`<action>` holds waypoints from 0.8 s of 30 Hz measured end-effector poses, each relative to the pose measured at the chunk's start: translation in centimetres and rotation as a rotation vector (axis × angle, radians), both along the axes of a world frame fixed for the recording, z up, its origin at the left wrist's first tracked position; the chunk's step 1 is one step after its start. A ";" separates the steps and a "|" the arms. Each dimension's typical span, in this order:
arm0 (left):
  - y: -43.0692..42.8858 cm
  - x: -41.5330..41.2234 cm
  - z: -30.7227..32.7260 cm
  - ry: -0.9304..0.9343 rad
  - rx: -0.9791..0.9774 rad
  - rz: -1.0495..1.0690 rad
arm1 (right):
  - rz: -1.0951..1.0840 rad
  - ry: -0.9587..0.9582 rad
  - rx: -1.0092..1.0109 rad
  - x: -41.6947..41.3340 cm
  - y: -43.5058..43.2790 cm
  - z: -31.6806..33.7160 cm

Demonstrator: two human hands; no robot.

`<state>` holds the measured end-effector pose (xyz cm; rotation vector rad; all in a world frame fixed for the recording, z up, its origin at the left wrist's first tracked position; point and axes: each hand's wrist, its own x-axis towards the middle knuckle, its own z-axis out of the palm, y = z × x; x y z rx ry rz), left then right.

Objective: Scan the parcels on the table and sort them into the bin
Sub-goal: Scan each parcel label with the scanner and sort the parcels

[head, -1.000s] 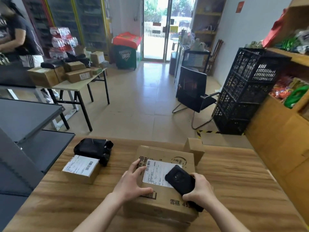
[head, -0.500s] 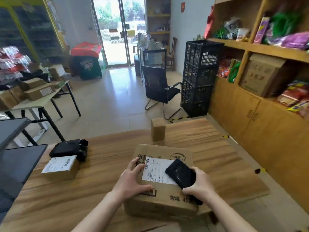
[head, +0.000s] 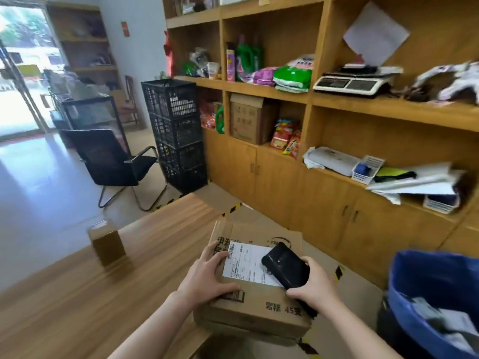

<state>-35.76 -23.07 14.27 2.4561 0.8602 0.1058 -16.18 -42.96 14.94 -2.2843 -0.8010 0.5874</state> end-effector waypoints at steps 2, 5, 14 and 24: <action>-0.8 5.6 -0.2 0.009 0.001 -0.088 | -0.093 -0.015 -0.022 3.3 -2.4 0.0; -2.2 14.0 -0.8 0.016 -0.008 -0.221 | -0.228 -0.028 -0.078 8.4 -5.7 0.2; -8.2 38.2 -1.6 -0.010 -0.069 -0.633 | -0.629 -0.014 -0.154 22.8 -15.7 1.0; -20.7 57.6 -5.5 0.086 -0.145 -0.955 | -0.985 0.097 -0.189 32.5 -27.8 -2.5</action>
